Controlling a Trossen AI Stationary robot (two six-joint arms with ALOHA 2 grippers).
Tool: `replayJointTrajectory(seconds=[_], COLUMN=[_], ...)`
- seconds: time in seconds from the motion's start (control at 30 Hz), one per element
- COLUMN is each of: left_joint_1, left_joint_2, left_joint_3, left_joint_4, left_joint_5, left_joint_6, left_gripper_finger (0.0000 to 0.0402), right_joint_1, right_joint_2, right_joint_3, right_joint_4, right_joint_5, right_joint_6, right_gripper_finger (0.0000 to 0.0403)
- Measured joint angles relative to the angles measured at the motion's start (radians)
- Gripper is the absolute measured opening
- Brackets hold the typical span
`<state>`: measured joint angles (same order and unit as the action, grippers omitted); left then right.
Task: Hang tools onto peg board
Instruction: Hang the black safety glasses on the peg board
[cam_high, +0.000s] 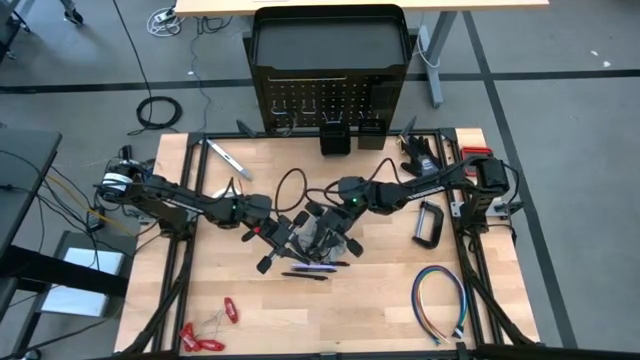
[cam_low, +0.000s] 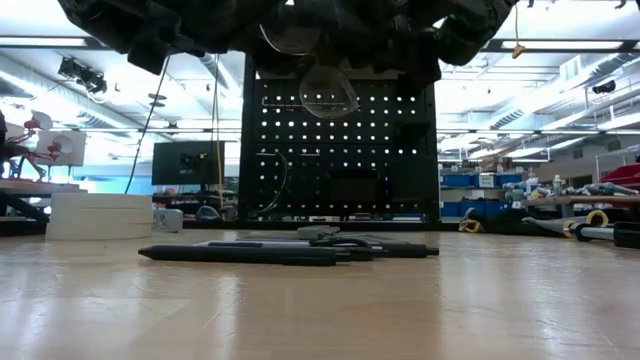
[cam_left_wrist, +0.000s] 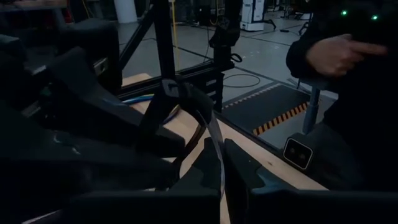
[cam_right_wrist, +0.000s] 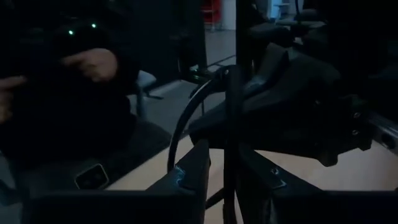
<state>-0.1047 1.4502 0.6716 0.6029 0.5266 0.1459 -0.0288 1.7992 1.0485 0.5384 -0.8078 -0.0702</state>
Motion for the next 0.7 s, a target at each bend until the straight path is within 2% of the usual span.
replayJointTrajectory(seconds=[0.13, 0.37, 0.7], left_joint_1=[0.000, -0.001, 0.000], left_joint_2=[0.000, 0.000, 0.000], left_joint_3=[0.001, 0.002, 0.002], left_joint_4=[0.003, -0.003, -0.027], left_joint_5=[-0.002, 0.003, -0.001], left_joint_6=[-0.001, -0.012, -0.018], left_gripper_finger=[0.0003, 0.0003, 0.0003], right_joint_1=[-0.011, -0.033, -0.046], right_joint_2=[0.000, 0.000, 0.000], right_joint_3=[0.000, 0.000, 0.000], right_joint_4=[0.017, 0.018, 0.015], right_joint_5=[-0.074, -0.113, -0.170], right_joint_6=[0.058, 0.117, 0.185], right_gripper_finger=[0.0056, 0.0023, 0.0041])
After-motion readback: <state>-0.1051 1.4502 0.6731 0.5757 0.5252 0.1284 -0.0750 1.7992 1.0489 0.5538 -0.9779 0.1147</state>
